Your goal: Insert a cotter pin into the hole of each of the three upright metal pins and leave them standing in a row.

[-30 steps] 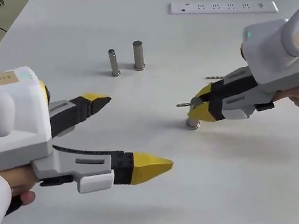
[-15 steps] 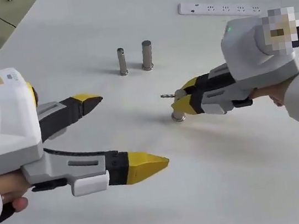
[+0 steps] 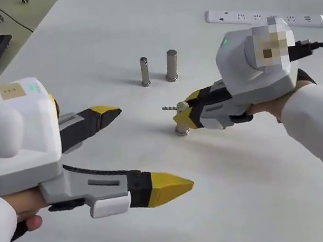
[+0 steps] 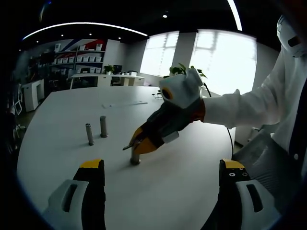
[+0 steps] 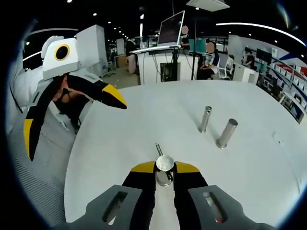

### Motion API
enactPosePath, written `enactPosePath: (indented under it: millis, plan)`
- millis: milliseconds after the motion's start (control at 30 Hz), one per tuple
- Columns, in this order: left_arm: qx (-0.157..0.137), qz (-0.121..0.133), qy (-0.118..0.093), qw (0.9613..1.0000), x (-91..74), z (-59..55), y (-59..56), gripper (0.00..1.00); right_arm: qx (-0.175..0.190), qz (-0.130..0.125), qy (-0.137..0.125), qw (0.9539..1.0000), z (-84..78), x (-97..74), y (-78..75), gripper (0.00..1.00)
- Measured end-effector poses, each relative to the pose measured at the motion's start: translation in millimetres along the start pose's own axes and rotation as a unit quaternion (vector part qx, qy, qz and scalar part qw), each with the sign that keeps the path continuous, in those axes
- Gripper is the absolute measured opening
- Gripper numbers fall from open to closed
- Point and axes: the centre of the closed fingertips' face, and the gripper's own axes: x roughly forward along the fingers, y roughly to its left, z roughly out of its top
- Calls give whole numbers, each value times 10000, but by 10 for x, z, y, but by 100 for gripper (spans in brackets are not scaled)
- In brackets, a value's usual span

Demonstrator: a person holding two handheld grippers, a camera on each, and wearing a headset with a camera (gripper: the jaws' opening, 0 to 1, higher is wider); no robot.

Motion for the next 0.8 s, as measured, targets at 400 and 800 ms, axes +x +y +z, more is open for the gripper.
enactPosePath:
  millis: [400, 800]
  plan:
    - [47, -51, -1, 10000, 54, 43, 21, 99, 120, -2, 2, 9999, 12, 67, -35, 8]
    - [-26, -24, 40, 10000, 54, 10, 38, 99, 113, 0, -457, 9989, 175, -157, 9, 20]
